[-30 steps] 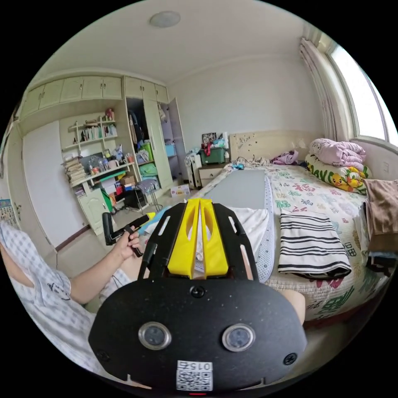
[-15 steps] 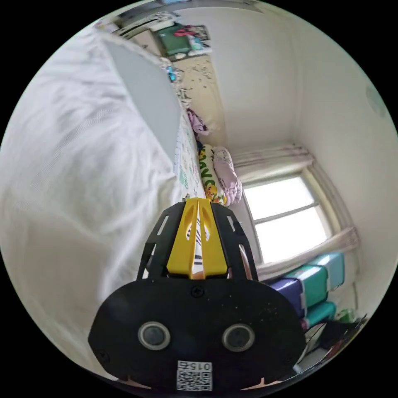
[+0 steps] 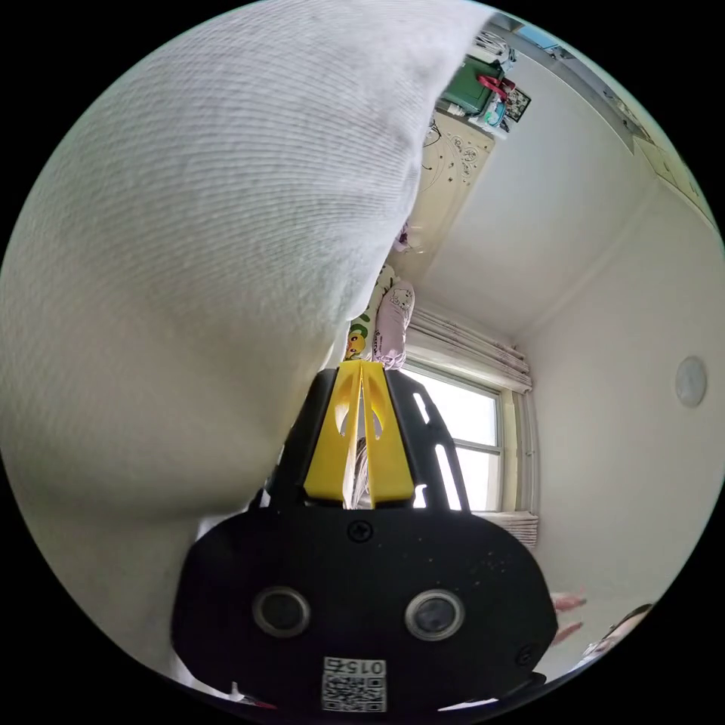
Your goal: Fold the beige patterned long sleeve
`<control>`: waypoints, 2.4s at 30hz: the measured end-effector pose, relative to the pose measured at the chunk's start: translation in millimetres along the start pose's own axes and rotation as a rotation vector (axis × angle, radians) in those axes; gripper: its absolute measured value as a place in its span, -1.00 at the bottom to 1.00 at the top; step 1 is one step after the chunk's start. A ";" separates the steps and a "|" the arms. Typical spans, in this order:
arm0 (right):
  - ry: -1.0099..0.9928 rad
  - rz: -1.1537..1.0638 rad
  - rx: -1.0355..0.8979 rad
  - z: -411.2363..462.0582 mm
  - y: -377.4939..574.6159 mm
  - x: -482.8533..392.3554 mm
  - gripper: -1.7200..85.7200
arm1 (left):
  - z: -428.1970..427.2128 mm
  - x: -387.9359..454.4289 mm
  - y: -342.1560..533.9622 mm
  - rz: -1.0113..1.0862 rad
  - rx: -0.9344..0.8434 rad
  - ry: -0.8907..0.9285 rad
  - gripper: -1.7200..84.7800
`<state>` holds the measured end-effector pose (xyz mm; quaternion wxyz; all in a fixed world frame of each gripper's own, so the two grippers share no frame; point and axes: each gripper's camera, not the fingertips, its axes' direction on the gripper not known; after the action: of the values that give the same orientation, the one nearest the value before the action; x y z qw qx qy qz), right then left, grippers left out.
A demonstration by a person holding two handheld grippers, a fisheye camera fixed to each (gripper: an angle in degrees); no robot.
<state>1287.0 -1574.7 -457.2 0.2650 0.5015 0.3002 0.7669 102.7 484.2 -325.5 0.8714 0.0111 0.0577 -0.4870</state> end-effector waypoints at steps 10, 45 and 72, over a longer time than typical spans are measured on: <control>0.002 -0.004 0.000 81.6 16.1 -71.2 -0.98 | -5.5 -17.7 1.7 -0.055 0.026 0.000 -0.98; 0.005 -0.004 0.001 121.9 22.8 12.1 -0.98 | -28.8 -34.0 -2.6 -0.077 0.103 0.008 -0.98; -0.487 0.757 0.198 -21.0 151.1 464.6 -0.98 | 5.5 26.1 5.3 0.133 -0.052 -0.121 -0.98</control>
<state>1085.9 -1352.7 -70.7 -0.0200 0.7642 0.0967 0.6373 121.3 464.5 -323.1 0.9038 -0.0371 0.0168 -0.4260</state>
